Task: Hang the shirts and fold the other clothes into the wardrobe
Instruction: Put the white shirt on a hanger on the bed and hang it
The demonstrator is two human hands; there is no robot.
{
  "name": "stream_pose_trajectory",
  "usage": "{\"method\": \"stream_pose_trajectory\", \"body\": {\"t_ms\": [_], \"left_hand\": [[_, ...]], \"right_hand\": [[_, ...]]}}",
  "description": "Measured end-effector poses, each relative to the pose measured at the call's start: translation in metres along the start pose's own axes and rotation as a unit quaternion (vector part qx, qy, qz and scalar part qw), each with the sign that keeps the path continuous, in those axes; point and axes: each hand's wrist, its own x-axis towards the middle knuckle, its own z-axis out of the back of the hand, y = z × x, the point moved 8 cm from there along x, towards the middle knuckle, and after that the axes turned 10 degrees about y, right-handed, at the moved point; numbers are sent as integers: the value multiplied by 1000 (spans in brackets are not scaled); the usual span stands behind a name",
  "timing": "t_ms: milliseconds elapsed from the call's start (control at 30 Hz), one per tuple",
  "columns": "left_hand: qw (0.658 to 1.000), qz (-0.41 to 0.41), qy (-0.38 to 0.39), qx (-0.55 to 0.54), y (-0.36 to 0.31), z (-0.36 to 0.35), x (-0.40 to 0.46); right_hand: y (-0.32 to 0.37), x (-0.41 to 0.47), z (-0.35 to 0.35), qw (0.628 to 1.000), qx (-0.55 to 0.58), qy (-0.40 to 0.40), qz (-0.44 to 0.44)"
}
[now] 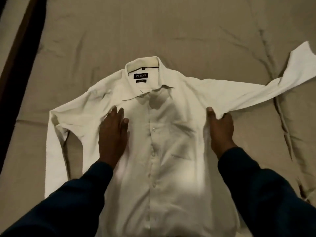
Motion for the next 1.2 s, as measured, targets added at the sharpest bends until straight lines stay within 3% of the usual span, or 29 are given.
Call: {"method": "stream_pose_trajectory", "body": {"t_ms": [100,233,267,333,400,467,567,633,700,767,867,933,1033,1100,1200], "left_hand": [[999,9,-20,48,25,19,33],[995,37,-8,94,61,45,70],[993,48,-11,103,65,51,77],[990,78,-42,108,63,58,84],[990,56,-84,96,39,60,87],[992,-13,-87,95,5,51,94],[990,-9,-70,123,-17,28,114],[993,15,-75,87,-16,23,120],[992,57,-110,7,-9,33,125],[981,90,-173,-24,-7,48,131],[971,66,-220,-70,-21,52,138],[976,25,-190,-100,-38,34,126],[994,-10,-109,3,-56,-4,84],[999,-6,-24,36,-51,-29,67],[992,-36,37,115,-31,-44,68]], "right_hand": [[3,29,40,995,-28,-97,-2],[5,20,67,957,-137,-237,-96],[22,10,58,939,-200,-270,-69],[64,-4,24,906,-301,-287,84],[89,1,-3,877,-361,-256,184],[101,27,-17,870,-401,-188,217],[100,73,-36,875,-458,3,158],[96,86,-38,854,-505,65,108],[111,91,-31,854,-507,18,115],[134,98,-19,881,-444,-84,142],[151,101,-24,913,-320,-139,212],[148,81,-40,887,-348,-136,270],[107,30,-53,866,-375,-127,305],[65,7,-70,873,-389,-26,292],[32,12,-82,836,-458,78,291]]}}
